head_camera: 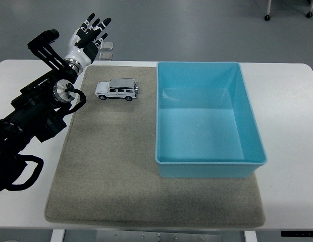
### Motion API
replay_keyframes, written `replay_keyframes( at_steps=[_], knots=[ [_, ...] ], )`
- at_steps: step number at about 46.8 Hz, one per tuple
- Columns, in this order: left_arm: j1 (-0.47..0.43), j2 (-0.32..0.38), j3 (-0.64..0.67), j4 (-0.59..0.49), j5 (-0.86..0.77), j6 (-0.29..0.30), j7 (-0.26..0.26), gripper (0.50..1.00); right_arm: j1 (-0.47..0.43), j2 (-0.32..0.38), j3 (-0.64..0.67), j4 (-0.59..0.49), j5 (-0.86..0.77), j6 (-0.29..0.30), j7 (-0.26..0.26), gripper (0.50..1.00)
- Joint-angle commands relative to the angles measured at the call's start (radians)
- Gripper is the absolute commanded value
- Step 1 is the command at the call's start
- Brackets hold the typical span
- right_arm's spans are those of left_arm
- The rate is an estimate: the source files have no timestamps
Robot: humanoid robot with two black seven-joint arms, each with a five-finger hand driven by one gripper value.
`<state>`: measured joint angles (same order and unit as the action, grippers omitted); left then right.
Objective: Left hand put the white car in the blue box
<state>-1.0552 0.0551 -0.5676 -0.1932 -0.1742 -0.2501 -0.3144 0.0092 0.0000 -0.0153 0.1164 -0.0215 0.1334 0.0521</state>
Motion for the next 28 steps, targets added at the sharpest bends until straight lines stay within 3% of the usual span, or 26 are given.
replay_keyframes(
  at_steps=[1,28],
  knots=[
    [0.001,0.0,0.0,0.0,0.001,0.0,0.0,0.999,0.0,0.0,0.0,0.0,0.0,0.0,0.0,0.936],
    [0.001,-0.001,-0.058,0.0,-0.004,0.0,0.0,0.999,0.0,0.0,0.0,0.0,0.0,0.0,0.0,0.936]
  ],
)
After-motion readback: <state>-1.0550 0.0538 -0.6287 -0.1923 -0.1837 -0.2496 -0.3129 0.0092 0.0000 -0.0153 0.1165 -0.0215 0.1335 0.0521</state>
